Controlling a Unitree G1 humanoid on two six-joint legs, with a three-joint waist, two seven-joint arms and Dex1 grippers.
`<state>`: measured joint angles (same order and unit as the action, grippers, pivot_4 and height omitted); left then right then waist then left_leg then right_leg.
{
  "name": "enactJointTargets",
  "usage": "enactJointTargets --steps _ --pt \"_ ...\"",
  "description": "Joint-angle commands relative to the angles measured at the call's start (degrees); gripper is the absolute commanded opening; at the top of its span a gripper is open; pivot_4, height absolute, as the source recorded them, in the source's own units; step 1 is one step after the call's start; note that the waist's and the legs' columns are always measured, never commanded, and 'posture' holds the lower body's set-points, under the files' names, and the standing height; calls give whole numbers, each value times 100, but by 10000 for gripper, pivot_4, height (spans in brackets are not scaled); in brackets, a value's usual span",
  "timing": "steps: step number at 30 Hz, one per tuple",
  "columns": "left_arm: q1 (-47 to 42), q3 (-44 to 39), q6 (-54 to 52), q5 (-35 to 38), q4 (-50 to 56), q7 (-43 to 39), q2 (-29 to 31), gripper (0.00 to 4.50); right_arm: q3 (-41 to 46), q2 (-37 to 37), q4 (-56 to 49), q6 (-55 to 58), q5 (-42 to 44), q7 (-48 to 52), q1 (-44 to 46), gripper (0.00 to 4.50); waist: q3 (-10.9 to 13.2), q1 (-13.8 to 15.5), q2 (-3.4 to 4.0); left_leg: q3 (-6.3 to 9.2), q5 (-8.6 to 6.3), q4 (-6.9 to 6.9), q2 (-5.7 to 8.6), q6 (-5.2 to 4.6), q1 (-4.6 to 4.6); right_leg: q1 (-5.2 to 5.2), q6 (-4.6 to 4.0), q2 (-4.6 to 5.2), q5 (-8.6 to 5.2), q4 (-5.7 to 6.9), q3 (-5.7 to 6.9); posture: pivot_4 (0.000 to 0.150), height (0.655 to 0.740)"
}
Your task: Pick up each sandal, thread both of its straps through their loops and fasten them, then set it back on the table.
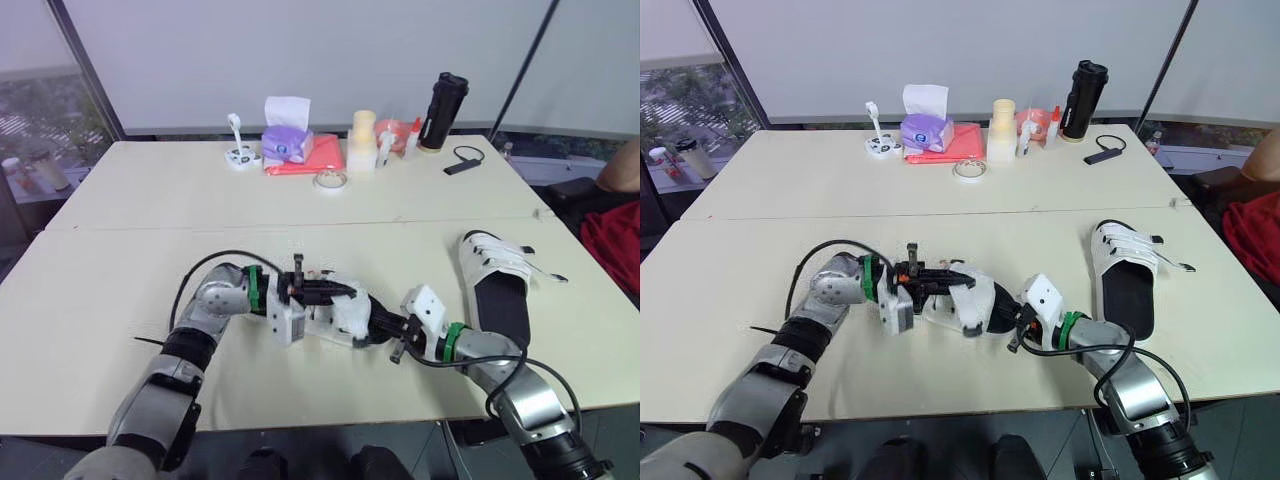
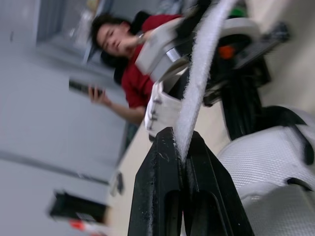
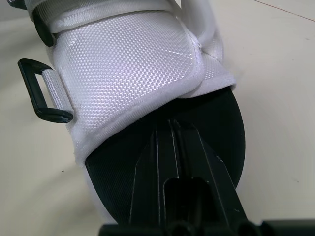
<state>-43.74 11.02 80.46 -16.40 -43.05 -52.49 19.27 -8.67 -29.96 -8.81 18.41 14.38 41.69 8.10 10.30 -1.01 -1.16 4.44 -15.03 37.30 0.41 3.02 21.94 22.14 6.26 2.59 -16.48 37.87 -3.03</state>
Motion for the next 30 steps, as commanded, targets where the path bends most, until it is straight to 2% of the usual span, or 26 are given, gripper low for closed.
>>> enactJointTargets --steps 1,7,8,9,11,13,14,17,22,26,30 --pt "-310 -260 359 -1176 -332 951 97 12728 -190 52 409 165 -245 -37 -52 0 0 -5 0 -1 0 -1 0 0 -2 -1 0 0 0 0 0 1500 7400" --pt "-558 -166 202 -2109 -567 2456 288 42162 -149 8 421 139 -234 -1 -95 0 -3 1 -3 -1 0 -3 0 0 -17 -16 1 0 0 0 1 1500 7400" --pt "-578 -134 140 -1921 -612 2548 329 44576 -151 2 426 132 -236 5 -109 0 -3 2 -3 -1 0 -9 0 0 -33 -32 2 1 -1 -3 2 1500 7400" --pt "-595 -92 99 -1800 -644 2644 365 44576 -154 0 430 129 -237 8 -116 0 -4 2 -2 0 0 -15 0 -1 -50 -50 2 1 -1 -12 4 1500 7400" --pt "-423 175 -647 -523 -520 1913 507 44576 -180 9 459 129 -248 18 -94 0 -4 -3 -1 5 -1 -18 -3 -1 -61 -70 2 1 -1 -27 12 1500 7400" --pt "230 355 -2570 1102 639 482 801 44576 -203 18 495 115 -249 41 -78 0 -7 -37 5 6 -1 -18 -5 -1 -60 -72 2 1 -1 -30 12 1500 7400" --pt "440 399 -3175 1517 1098 117 907 44576 -203 13 496 106 -245 48 -87 0 -10 -66 12 4 -1 -23 -15 -1 -61 -71 1 1 -1 -31 10 1500 7400" --pt "1165 285 -6356 2907 2939 -635 1409 44576 -243 -7 609 48 -269 117 -32 0 -10 -115 16 28 -2 -34 -29 -2 -57 -68 -7 3 -5 -32 15 1500 7400" --pt "1859 -111 -9316 4183 4571 -656 1941 44576 -301 -2 760 -39 -285 235 62 0 -10 -133 17 39 -2 -31 -28 -2 -60 -81 -9 6 -7 -49 21 1500 7400" --pt "2328 -668 -11388 5614 5596 -627 2355 44576 -338 -45 809 -78 -295 344 106 0 -9 -154 16 41 -2 -33 -31 -2 -59 -78 -13 4 -9 -51 21 1500 7400" --pt "2796 -960 -12115 6074 6205 -736 2772 44576 -348 -89 847 -96 -299 423 115 0 -9 -146 17 39 -3 -42 -35 -3 -59 -72 -21 4 -14 -52 20 1500 7400"
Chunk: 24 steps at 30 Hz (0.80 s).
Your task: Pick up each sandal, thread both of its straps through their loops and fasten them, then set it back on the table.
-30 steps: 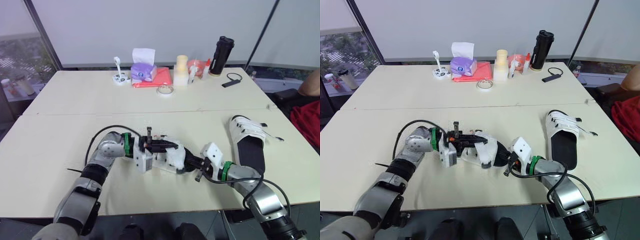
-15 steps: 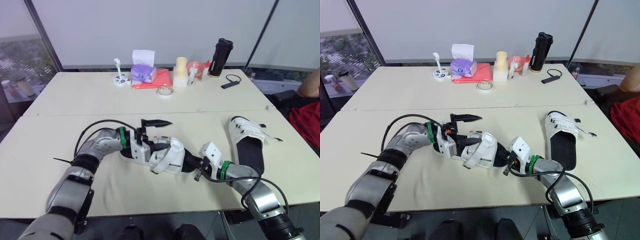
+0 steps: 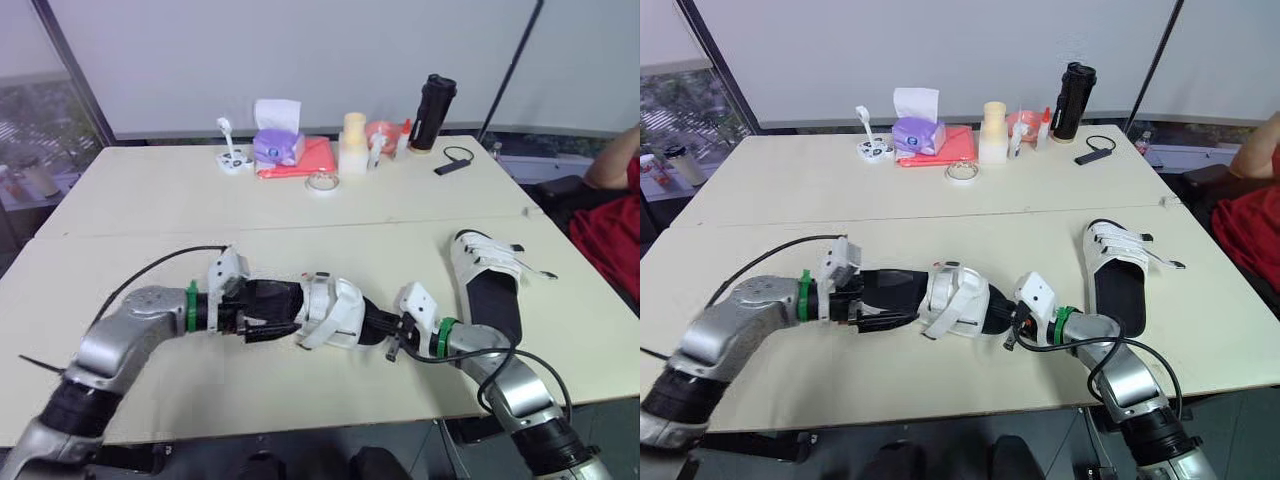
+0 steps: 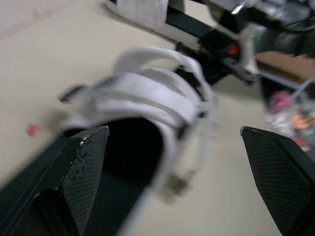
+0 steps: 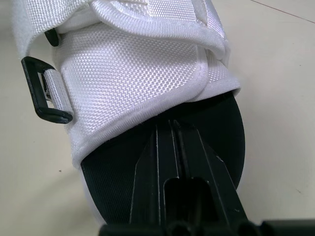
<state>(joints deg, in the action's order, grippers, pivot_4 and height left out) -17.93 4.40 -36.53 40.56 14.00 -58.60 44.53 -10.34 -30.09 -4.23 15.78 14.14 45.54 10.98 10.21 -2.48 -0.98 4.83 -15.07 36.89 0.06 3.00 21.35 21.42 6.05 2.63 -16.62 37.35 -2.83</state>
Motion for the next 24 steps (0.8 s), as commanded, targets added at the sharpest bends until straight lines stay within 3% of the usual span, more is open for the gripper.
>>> enactJointTargets --steps 1,11,14,24 --pt "317 -309 -455 374 607 -177 328 44576 -181 -80 394 167 -274 52 -173 0 0 1 -1 0 0 0 0 0 1 0 -2 0 -1 -2 0 1500 7400" --pt "559 -111 -155 -29 848 -106 138 44576 -210 12 417 213 -291 61 -117 0 -2 19 -1 -4 -1 -2 -2 2 1 -3 -40 4 -22 -22 -3 1500 7400" --pt "374 363 319 -604 515 -216 -154 44576 -223 23 416 240 -296 60 -89 0 -3 22 0 -6 -1 -3 -1 2 1 -4 -41 4 -22 -24 -4 1500 7400" --pt "-240 1054 252 -998 -88 -681 -528 44576 -108 3 278 329 -271 -66 -186 0 -3 10 0 -9 -1 -5 1 2 4 0 -41 2 -22 -27 -4 1500 7400"
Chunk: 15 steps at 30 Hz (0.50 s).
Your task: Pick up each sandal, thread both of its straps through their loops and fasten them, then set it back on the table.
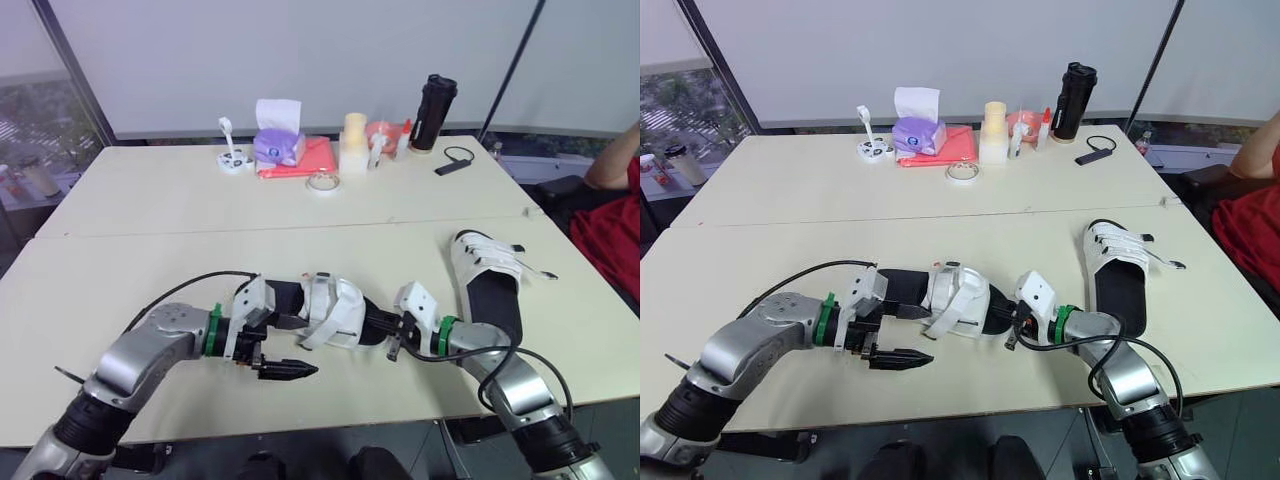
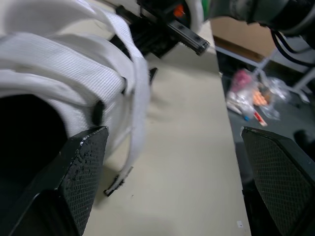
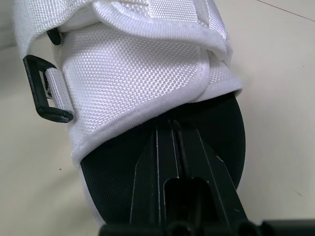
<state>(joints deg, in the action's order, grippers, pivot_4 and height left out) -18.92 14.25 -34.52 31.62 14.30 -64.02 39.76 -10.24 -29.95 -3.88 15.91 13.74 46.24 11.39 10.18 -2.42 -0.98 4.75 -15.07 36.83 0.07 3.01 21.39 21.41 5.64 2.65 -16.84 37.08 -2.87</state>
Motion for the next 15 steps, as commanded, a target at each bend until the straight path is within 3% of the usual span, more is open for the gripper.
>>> enactJointTargets --steps 1,6,7,10,15 --pt "-200 99 47 -137 -201 -155 -94 44576 -115 -11 218 320 -227 -145 -254 0 0 5 0 0 0 0 -1 0 0 0 0 0 0 0 -1 1500 7400" --pt "-451 262 80 -343 -542 -273 -336 44576 -134 6 155 347 -223 -206 -289 0 0 23 0 1 0 0 0 0 1 0 1 2 0 -3 0 1500 7400" --pt "-509 284 73 -360 -601 -285 -401 42237 -127 11 150 349 -221 -219 -289 0 1 24 -1 1 0 0 0 0 1 -1 1 3 0 -3 0 1500 7400" --pt "-630 336 -99 -360 -652 -328 -501 31621 -112 23 133 360 -215 -259 -303 0 1 18 -1 1 0 0 0 0 2 0 1 3 0 -5 0 1500 7400" --pt "-711 452 -279 -456 -626 -375 -506 4965 -113 14 113 351 -216 -276 -349 0 1 11 -1 2 0 -3 0 0 3 2 2 2 -1 -5 0 1500 7400"
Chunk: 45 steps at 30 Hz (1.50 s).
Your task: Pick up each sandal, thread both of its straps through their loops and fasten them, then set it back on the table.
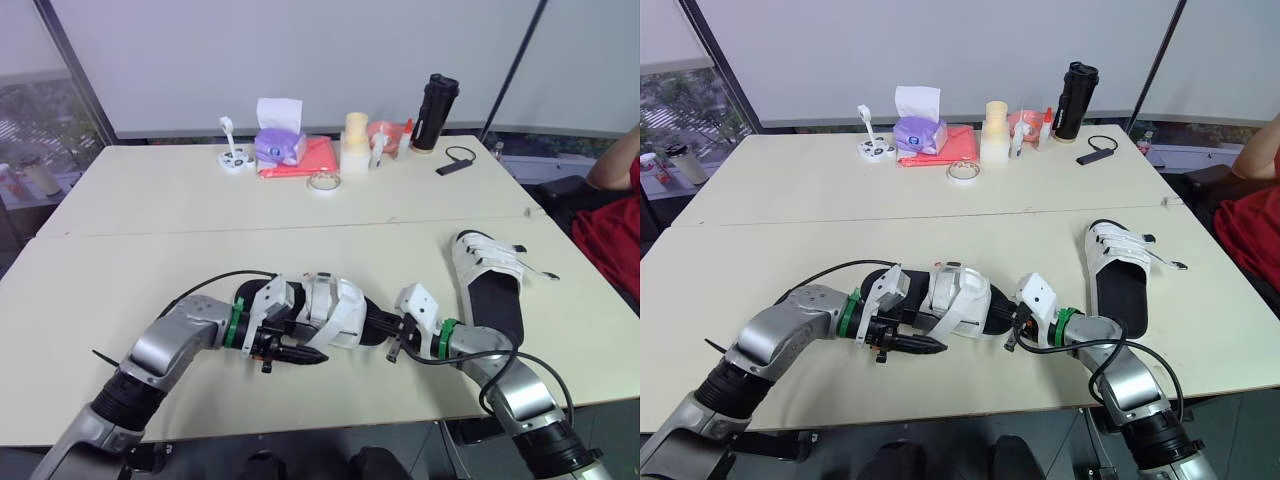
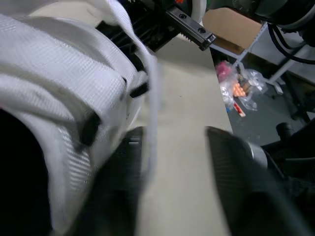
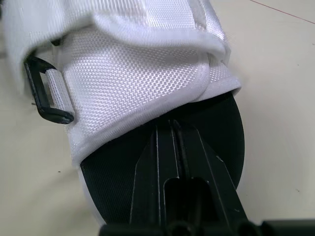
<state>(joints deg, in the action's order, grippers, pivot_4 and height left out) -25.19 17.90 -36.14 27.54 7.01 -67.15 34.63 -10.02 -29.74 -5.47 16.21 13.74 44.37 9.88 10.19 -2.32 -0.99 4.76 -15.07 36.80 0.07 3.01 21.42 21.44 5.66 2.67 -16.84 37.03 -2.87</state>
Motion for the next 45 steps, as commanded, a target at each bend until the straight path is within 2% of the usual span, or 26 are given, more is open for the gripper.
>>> enactJointTargets --steps 1,6,8,9,12,16,20,23,36,45 --pt "-99 113 -165 -65 111 -70 17 682 -135 -7 269 318 -216 -91 -205 0 0 3 0 0 0 0 0 0 0 0 0 0 0 -1 0 1500 7400" --pt "-228 59 -413 48 167 -64 -53 682 -142 6 254 328 -223 -119 -215 0 0 7 0 2 0 0 0 0 1 -1 1 0 0 -3 0 1500 7400" --pt "-504 -195 -1281 631 297 -48 -92 682 -142 5 238 322 -238 -145 -246 0 3 13 -6 2 0 0 0 0 1 -1 1 1 0 -3 0 1500 7400" --pt "-738 -518 -1970 1201 236 19 -207 682 -142 11 247 321 -238 -150 -244 0 7 11 -11 4 0 0 0 0 3 0 1 0 0 -3 1 1500 7400" --pt "-1245 -1344 -3230 2313 -142 400 -659 682 -151 31 263 315 -244 -172 -239 0 15 3 -23 7 0 0 0 0 3 -2 5 0 -2 -3 5 1500 7400" --pt "-1575 -2040 -3793 2777 -593 1121 -1242 682 -153 54 280 310 -251 -189 -228 0 13 -33 -20 5 -1 -2 12 -1 -1 -2 36 -1 3 -2 6 1500 7400" --pt "-1686 -2264 -3702 2670 -878 1610 -1540 682 -153 57 264 313 -263 -195 -251 0 15 -23 -23 7 0 -16 13 0 -4 2 41 -6 8 0 6 1500 7400" --pt "-1610 -1991 -3265 2278 -1013 1648 -1561 682 -165 66 278 298 -280 -208 -254 0 14 -18 -23 7 0 -17 14 1 -6 0 40 -4 8 0 6 1500 7400" --pt "-1271 -1129 -2557 1581 -1360 1138 -1549 682 -182 75 243 300 -314 -270 -289 0 14 -19 -22 2 0 -27 16 4 -9 1 23 0 1 -6 1 1500 7400" --pt "-1087 -911 -2394 1353 -1412 956 -1463 682 -178 81 236 298 -315 -293 -307 0 13 -17 -23 3 0 -33 15 4 -8 4 17 1 -2 -8 1 1500 7400"
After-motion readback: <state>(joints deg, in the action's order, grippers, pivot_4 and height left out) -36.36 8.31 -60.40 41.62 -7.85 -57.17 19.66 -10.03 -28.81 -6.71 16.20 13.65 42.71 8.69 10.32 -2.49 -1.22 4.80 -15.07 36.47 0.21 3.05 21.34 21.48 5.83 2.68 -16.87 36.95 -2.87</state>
